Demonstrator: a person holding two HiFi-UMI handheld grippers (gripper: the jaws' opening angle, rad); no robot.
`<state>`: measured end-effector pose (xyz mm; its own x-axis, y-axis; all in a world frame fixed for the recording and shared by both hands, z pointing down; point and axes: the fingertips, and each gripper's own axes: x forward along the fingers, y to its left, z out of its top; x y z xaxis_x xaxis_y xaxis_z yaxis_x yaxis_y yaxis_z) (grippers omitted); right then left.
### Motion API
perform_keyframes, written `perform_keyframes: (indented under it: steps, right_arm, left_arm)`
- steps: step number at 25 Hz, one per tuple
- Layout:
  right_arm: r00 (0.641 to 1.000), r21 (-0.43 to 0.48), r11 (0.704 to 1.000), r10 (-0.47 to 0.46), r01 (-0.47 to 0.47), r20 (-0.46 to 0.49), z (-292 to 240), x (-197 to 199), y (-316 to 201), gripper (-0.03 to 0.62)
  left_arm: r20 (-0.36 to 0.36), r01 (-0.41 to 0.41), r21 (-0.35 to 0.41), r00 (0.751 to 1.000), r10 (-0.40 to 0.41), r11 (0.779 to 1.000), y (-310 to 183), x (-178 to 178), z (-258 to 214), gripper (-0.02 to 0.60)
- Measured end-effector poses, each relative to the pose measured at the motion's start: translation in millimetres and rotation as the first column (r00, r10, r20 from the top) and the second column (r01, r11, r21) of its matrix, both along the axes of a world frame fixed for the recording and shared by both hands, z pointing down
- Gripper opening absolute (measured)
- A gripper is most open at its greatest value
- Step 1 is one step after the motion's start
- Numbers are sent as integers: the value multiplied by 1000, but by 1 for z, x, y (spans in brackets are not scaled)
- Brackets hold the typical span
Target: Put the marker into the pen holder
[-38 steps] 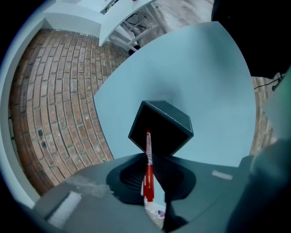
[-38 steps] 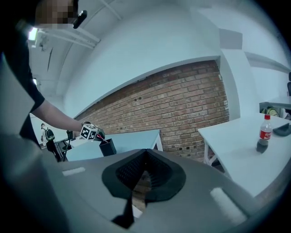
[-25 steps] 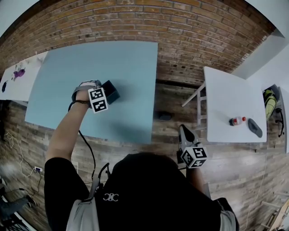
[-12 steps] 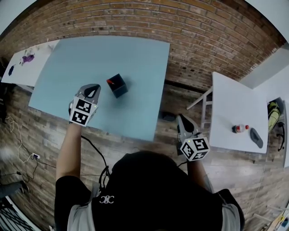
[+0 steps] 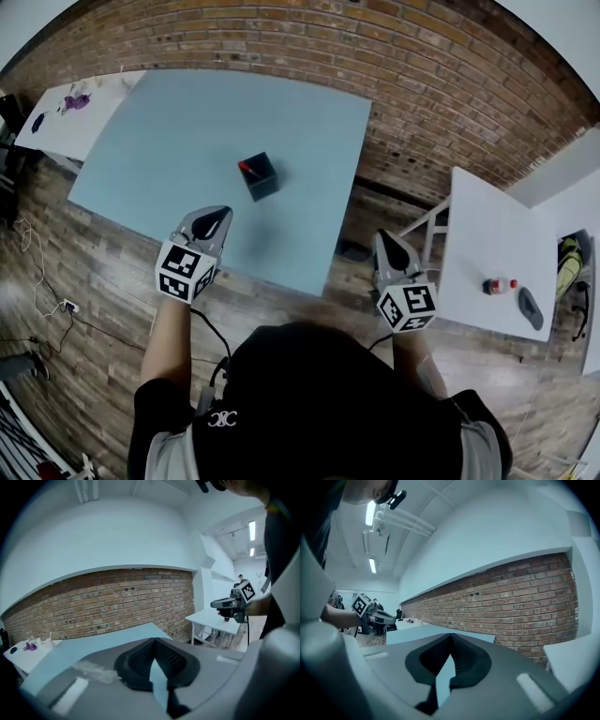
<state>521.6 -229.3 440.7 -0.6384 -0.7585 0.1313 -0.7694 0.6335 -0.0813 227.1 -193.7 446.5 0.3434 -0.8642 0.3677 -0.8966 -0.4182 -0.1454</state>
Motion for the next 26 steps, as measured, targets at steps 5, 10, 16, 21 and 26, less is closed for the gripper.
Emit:
perform_keyframes:
  steps: [5, 10, 16, 21, 26]
  right_arm:
    - [998, 5, 1000, -12, 12, -62, 4, -5, -3, 5]
    - [996, 0, 1000, -24, 24, -89, 7, -10, -6, 5]
    - [995, 16, 1000, -11, 12, -97, 7, -10, -7, 5]
    - [991, 17, 1000, -21, 23, -132, 11, -15, -5, 5]
    - [977, -47, 997, -67, 59, -202, 28, -23, -1, 5]
  left_arm:
    - [16, -21, -34, 1000, 22, 999, 12, 19, 11, 5]
    - [24, -25, -33, 999, 26, 999, 13, 20, 15, 5]
    - [32, -43, -50, 998, 44, 998, 16, 24, 19, 5]
    - [39, -43, -66, 998, 46, 997, 14, 23, 23, 5]
    - [-7, -14, -81, 1000, 14, 997, 11, 20, 22, 5]
